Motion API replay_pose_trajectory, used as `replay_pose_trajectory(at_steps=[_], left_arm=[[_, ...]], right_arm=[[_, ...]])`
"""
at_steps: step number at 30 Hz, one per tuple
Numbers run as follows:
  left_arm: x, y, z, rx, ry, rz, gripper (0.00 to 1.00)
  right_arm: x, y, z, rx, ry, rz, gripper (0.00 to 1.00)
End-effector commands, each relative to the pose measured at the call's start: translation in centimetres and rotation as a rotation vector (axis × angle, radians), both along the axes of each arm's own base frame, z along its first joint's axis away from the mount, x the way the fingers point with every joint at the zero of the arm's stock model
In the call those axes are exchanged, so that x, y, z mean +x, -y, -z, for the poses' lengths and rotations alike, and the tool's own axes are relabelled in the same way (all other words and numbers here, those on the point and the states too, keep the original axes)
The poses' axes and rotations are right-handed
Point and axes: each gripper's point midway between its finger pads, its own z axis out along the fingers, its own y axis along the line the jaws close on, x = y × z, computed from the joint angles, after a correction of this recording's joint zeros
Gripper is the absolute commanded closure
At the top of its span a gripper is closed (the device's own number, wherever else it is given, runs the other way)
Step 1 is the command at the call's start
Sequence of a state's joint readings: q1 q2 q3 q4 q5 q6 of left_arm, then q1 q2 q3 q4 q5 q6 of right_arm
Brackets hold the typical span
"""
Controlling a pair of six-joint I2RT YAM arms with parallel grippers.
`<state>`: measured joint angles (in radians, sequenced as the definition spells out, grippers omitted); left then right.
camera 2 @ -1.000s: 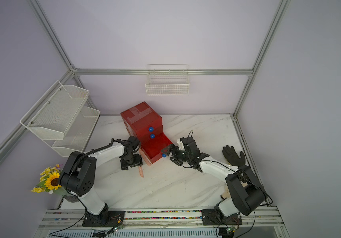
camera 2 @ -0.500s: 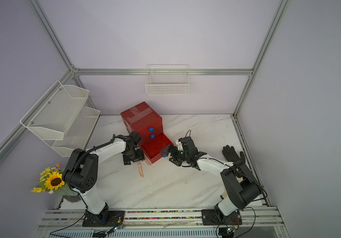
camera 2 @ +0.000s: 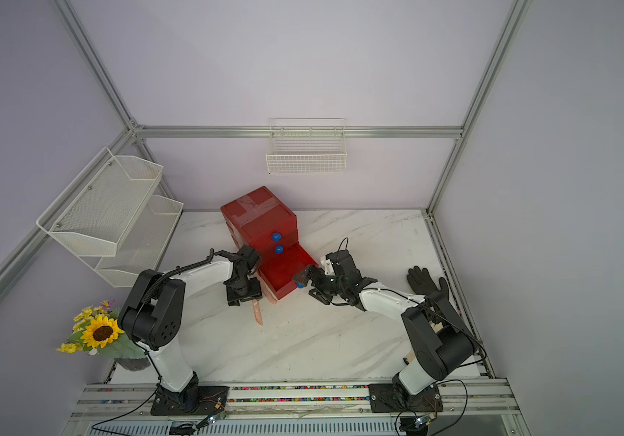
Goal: Place the fruit knives into the drawer by color
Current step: Pick up the fruit knife from the center of the board.
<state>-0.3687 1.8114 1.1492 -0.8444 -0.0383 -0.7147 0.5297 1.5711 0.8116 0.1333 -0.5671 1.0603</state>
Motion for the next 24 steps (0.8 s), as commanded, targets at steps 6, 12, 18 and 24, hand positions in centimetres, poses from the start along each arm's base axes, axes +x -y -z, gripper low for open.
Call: replay_pose_trajectory(at_steps=[6,12,18,24], left_arm=[[0.2,-0.8,2.3,0.027,-0.001,-0.037,0.34],[0.1,-0.9,3.0,0.021,-0.013,-0.049,0.54],[-0.3,-1.0,3.3,0.019,-0.021,-0.051,0.79],[-0.9,-1.2,3.3,0.021,-0.028,-0.051,0.88]], right_arm=[[0.1,0.2,0.0,0.002,0.003,-0.009,0.03],[0.1,0.5,0.1,0.005,0.000,-0.008,0.03],[0.0,0.7,0.1,0.007,-0.003,-0.008,0.03],[0.0,0.7,-0.1,0.010,0.003,-0.014,0.03]])
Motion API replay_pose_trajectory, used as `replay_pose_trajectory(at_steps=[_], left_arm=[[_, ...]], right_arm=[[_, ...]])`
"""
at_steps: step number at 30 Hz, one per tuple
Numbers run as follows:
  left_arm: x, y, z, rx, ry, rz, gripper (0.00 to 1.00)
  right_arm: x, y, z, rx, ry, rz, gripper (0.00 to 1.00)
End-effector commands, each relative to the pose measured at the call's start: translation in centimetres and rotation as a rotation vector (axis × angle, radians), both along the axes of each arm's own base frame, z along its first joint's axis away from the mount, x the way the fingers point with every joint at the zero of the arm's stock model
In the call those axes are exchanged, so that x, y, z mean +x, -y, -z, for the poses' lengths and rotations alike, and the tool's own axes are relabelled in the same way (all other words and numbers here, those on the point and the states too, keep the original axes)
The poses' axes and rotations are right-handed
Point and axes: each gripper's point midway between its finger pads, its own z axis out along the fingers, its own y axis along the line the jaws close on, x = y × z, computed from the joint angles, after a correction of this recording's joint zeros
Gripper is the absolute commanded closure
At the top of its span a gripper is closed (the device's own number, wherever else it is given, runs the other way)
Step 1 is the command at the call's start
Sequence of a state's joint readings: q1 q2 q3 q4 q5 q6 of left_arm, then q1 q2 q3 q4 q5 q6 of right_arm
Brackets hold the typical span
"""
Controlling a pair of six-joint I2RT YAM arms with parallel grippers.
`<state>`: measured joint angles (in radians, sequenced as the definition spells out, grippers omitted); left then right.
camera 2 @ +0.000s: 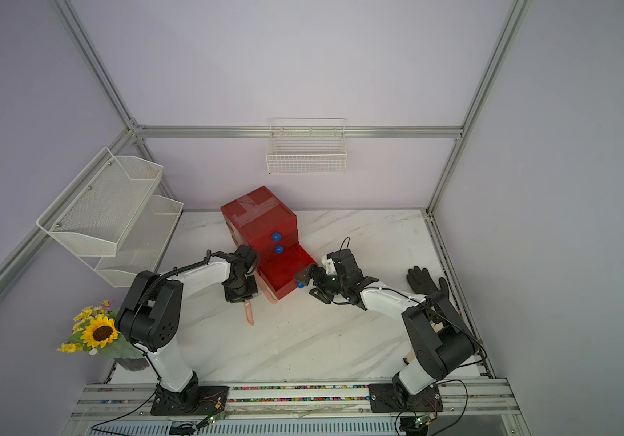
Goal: Place the fruit knives into the drawer by color
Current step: Pick up the fruit knife from the center of the board.
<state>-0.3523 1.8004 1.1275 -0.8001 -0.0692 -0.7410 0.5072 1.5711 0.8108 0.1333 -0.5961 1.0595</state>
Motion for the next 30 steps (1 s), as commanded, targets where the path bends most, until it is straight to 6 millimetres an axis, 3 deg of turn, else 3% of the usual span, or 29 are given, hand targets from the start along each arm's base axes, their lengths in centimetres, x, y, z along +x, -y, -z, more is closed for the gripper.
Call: replay_pose_trajectory(at_steps=[1,8,14,22,30], left_arm=[[-1.7,-0.3,3.1,0.003,-0.072,-0.005,0.88],[-2.2,-0.4,1.2,-0.004,-0.055,0.028,0.88],[-2.7,0.3,-0.7,-0.059,-0.035,0.052,0.87],[-4.2,3.2,-3.4,-0.200,-0.034,0.104,0.87],[-5.6,5.7,-7.9,-0.367,0.027,0.125,0.87]], right_arm=[[-0.3,0.2,0.1,-0.006,0.011,-0.014,0.03],[-0.7,-0.2,-0.3,0.016,0.029,-0.042,0.03],[-2.5,-2.7,-1.1,0.030,0.090,-0.140,0.03],[-6.0,-7.4,-0.9,0.042,0.161,-0.254,0.04],[-8.3,-9.6,0.3,-0.013,0.177,-0.295,0.10]])
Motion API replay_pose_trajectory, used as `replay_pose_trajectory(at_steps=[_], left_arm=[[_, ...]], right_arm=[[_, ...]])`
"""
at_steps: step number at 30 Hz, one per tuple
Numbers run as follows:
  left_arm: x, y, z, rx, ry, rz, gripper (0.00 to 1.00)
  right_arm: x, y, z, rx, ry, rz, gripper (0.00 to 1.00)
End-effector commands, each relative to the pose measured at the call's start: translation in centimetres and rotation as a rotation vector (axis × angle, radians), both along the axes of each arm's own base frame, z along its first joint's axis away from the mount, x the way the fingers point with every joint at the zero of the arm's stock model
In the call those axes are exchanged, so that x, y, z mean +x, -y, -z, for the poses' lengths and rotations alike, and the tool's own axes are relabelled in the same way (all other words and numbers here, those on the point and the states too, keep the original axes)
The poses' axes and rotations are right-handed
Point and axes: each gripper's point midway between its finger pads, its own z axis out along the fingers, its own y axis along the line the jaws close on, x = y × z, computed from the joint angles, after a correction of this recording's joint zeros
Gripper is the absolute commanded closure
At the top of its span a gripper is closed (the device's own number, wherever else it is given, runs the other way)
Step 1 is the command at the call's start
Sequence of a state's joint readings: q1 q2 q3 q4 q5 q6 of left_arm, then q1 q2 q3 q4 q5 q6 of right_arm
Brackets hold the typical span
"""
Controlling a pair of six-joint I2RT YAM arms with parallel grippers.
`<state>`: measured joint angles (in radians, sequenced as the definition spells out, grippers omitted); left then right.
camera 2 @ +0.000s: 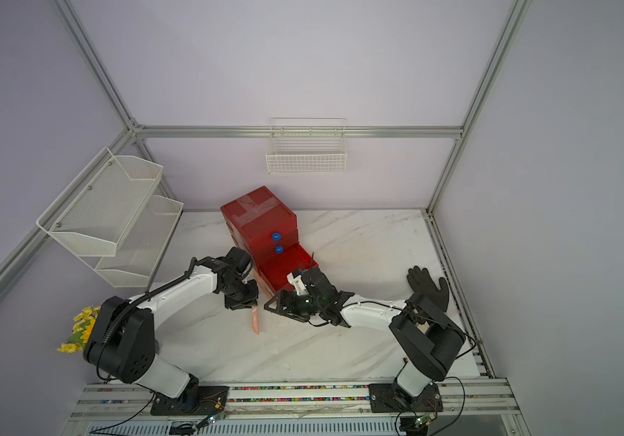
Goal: Place the fruit knives into the drawer by color
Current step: Pick up the fruit knife from the center of the board.
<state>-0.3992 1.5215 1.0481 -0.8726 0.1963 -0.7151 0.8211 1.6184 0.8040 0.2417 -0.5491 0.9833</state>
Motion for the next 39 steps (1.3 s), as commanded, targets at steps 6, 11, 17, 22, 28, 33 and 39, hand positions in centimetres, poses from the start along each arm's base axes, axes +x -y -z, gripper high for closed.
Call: replay_pose_trajectory(at_steps=[6,11,17,22,28,33,39], left_arm=[[-1.5,2.2,-3.5,-0.156,0.010,0.023,0.87],[-1.4,3.1,-4.5,-0.195,0.015,0.036,0.86],[-0.8,3.7,-6.0,-0.220,0.043,0.053,0.86],[-0.8,3.8,-6.4,-0.223,0.049,0.064,0.87],[-1.2,3.9,-5.9,-0.227,0.029,0.068,0.86],[-1.0,3.7,-7.2,-0.231,0.083,0.081,0.73],[1.5,4.4,-8.6,-0.213,0.131,0.104,0.09]], right_arm=[[-0.6,-2.1,-0.9,0.007,0.069,-0.009,0.17],[-1.2,-3.6,-1.4,0.018,0.076,-0.040,0.24],[-1.6,-5.0,-1.2,0.015,0.070,-0.066,0.34],[-1.2,-5.0,-1.1,0.002,0.084,-0.038,0.58],[-0.5,-4.6,-1.5,-0.011,0.110,0.003,0.93],[0.0,-4.7,-2.3,-0.020,0.139,0.010,1.00],[0.1,-4.2,-3.2,-0.029,0.131,0.030,1.00]])
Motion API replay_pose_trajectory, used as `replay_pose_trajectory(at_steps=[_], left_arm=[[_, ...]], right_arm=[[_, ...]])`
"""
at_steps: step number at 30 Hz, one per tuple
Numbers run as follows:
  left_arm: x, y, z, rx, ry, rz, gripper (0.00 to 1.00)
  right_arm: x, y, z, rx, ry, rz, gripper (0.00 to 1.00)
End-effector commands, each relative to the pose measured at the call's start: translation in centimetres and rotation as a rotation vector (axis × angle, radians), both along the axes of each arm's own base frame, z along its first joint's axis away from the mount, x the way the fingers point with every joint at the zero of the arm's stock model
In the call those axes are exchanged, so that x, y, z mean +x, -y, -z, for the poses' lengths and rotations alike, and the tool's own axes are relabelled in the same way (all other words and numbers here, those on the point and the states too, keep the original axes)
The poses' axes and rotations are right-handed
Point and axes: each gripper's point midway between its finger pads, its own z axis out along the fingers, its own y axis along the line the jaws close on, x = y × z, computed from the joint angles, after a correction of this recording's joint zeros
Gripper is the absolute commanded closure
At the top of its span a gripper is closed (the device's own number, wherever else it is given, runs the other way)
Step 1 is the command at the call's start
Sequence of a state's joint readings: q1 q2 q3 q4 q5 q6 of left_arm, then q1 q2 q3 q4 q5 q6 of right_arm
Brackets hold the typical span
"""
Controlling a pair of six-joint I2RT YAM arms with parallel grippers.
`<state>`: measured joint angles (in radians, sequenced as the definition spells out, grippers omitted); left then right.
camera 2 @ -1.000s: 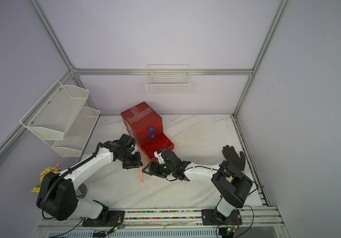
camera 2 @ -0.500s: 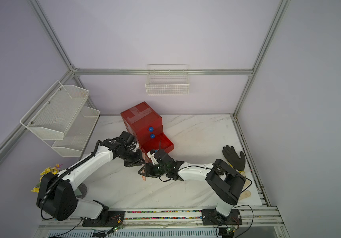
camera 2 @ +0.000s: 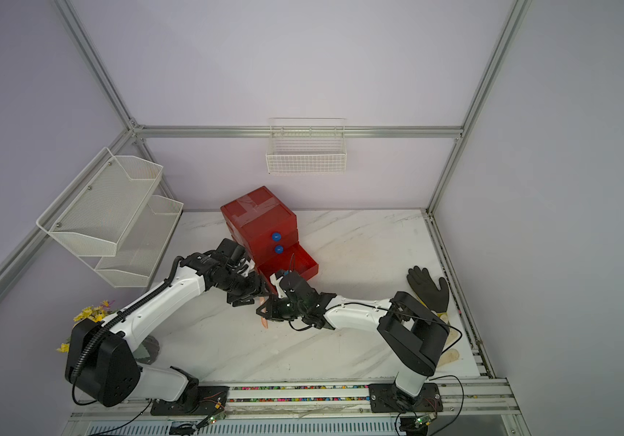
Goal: Place the fruit knives into the drawer by color
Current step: Pick up the fruit knife from the center of the board, then place the fruit knife in the drawer.
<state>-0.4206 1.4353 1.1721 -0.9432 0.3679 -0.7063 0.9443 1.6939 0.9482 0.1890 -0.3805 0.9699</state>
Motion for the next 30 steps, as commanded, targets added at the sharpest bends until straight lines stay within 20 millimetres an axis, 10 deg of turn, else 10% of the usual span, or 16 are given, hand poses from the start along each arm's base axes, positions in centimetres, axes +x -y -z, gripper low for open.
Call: replay_pose_trajectory(at_steps=[1,10,21,30], left_arm=[[2.3,0.8,-2.2,-0.008,0.077,0.015,0.04],[6.1,1.2,-6.7,-0.015,0.202,-0.016,0.00],[6.9,-2.6,-11.2,-0.041,0.328,-0.097,0.00],[4.9,-6.6,-12.6,-0.033,0.370,-0.170,0.00]], right_arm=[[0.4,0.3,-2.5,0.019,0.041,0.017,1.00],[1.2,2.8,-3.4,0.007,0.010,0.078,1.00],[8.4,8.0,-4.9,0.105,-0.105,0.294,1.00],[13.0,5.4,-4.1,0.256,-0.303,0.315,1.00]])
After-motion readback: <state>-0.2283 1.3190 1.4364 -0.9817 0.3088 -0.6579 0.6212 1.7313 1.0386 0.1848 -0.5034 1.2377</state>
